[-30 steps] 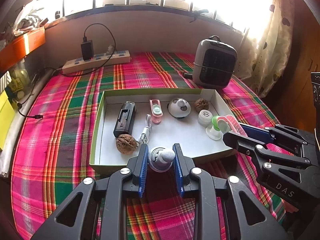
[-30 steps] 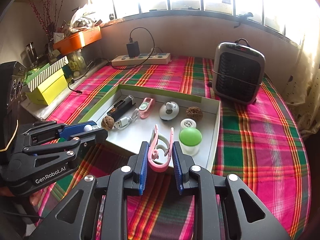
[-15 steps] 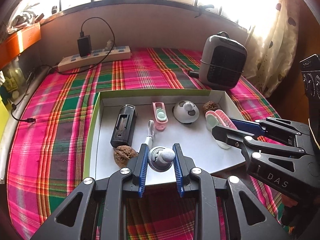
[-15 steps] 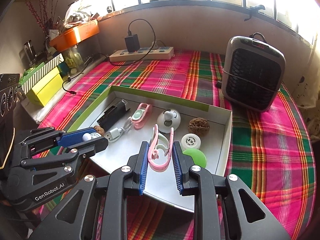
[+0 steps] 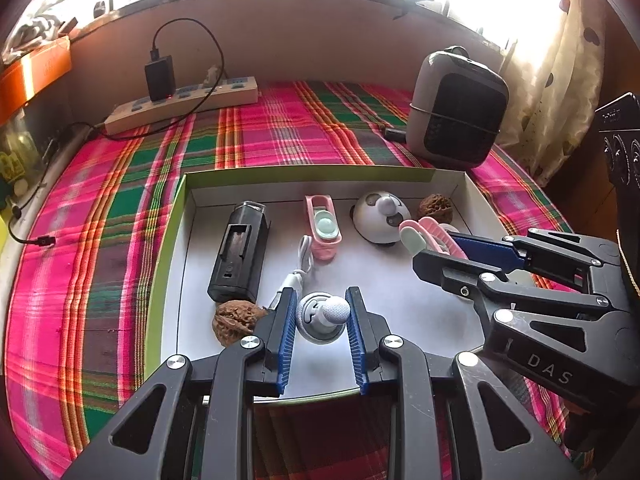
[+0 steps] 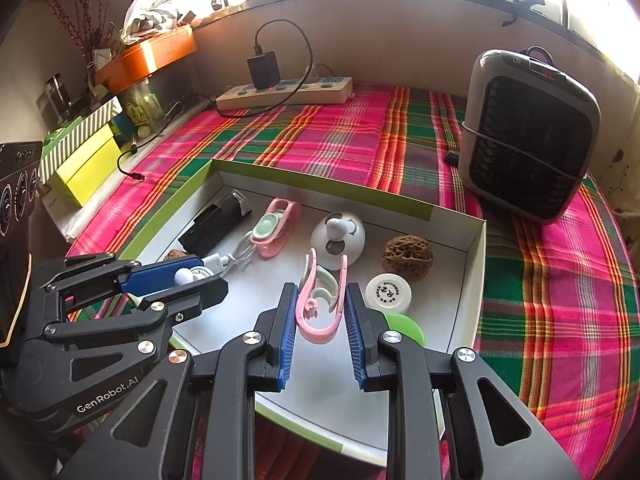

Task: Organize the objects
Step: 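Carry the pink clip and white ball-topped toy over the box with both grippers, then lower the pink clip and white ball-topped toy onto the box floor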

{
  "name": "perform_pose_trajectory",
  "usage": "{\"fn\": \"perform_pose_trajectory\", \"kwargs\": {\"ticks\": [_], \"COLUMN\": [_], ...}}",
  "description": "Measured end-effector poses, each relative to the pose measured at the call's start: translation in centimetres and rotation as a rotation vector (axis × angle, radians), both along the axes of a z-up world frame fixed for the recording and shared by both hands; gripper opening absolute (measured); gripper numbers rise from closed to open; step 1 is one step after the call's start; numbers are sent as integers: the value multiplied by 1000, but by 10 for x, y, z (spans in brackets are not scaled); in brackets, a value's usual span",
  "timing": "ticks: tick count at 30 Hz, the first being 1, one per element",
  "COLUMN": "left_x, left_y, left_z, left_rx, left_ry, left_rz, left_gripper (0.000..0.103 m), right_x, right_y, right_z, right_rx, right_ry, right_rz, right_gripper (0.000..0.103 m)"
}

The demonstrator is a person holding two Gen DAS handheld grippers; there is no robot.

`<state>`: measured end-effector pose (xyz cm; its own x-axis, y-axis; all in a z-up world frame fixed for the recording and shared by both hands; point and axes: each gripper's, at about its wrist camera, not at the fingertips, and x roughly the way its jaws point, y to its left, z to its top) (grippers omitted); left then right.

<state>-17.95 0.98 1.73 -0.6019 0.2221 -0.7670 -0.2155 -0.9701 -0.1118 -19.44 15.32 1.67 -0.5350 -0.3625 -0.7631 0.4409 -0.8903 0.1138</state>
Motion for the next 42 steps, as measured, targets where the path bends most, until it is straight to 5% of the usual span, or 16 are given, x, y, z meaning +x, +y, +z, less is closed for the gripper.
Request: {"fn": "perform_pose_trajectory", "kwargs": {"ticks": [42], "left_x": [-7], "left_y": [4], "left_z": [-12], "left_rx": [-21], "left_ry": [-28], "left_rz": [0], "left_gripper": [23], "right_x": [-4], "right_y": [-23], "right_z": [-12], "right_rx": [130], "right_ry": [19], "right_rz": [70], "right_gripper": [25]}}
